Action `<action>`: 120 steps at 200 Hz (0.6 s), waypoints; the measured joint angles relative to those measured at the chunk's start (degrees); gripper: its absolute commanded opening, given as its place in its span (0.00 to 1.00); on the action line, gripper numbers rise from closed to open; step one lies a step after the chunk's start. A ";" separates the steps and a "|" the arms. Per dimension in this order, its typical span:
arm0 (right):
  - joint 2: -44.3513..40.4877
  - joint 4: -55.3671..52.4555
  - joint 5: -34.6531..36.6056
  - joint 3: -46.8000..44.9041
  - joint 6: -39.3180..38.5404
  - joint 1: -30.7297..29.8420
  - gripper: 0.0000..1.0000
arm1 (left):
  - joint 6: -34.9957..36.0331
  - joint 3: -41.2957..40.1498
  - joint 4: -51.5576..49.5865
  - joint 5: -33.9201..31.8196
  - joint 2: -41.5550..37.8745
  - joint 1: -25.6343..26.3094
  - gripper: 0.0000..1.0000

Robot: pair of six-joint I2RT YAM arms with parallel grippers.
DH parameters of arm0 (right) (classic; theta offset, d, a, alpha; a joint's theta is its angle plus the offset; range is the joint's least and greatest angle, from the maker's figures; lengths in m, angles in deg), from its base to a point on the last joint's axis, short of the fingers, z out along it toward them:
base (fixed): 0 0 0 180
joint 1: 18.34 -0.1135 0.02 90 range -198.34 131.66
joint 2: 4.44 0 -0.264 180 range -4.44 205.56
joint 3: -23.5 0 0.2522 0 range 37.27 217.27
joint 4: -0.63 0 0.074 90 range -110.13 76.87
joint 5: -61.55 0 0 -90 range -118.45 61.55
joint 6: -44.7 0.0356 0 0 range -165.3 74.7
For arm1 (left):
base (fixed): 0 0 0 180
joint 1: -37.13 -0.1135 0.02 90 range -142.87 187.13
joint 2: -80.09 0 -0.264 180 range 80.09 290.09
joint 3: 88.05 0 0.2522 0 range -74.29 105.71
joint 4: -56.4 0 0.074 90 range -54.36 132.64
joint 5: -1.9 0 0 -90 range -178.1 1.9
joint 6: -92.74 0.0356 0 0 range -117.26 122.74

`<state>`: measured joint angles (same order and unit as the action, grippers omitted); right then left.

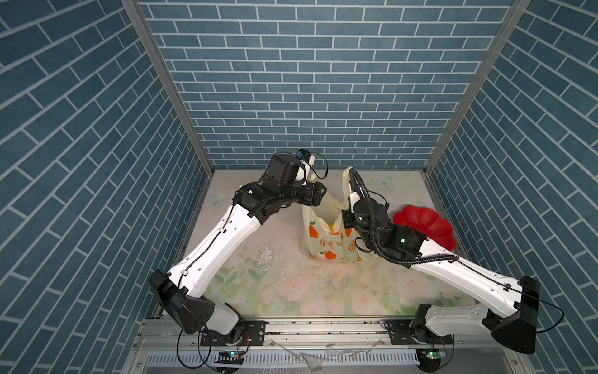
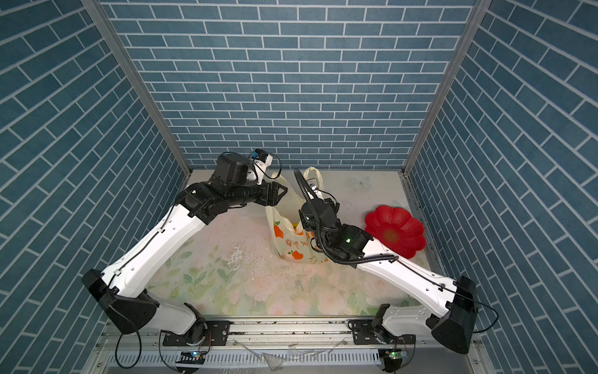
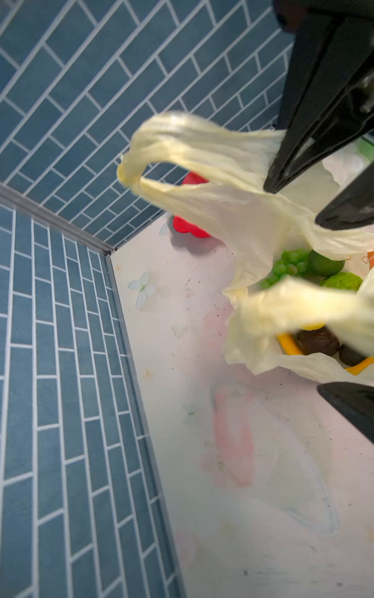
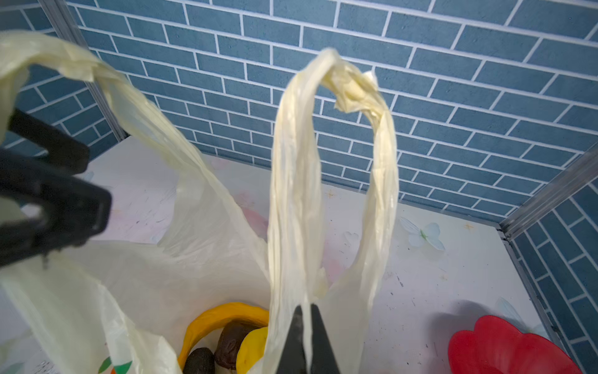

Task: Take fruits out of the plastic bag
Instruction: Spread open the plastic bag at the top-center of the table.

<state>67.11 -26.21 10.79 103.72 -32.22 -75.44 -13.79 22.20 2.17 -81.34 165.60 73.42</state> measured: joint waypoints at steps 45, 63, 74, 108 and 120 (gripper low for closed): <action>-0.94 1.86 -3.41 -1.81 0.68 5.42 0.00 | -2.95 7.56 -4.81 -3.21 7.61 -2.03 0.05; -0.79 3.21 -8.48 -1.68 1.62 11.15 0.00 | -5.60 12.44 -5.07 -2.23 11.58 -5.66 0.00; 0.13 2.99 -11.19 -0.68 2.12 14.67 0.00 | -6.97 15.89 -5.14 -1.57 14.10 -8.02 0.00; 4.00 1.88 -16.15 5.03 2.10 19.52 0.00 | -9.86 26.60 -5.53 0.33 19.98 -11.45 0.00; 3.50 1.99 -17.75 5.29 2.12 19.76 0.00 | -10.73 26.05 -4.24 1.03 18.67 -11.37 0.00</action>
<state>70.60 -24.23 -6.96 109.01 -30.10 -55.68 -24.53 48.25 -2.07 -80.31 184.27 62.06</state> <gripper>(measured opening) 0.047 0.045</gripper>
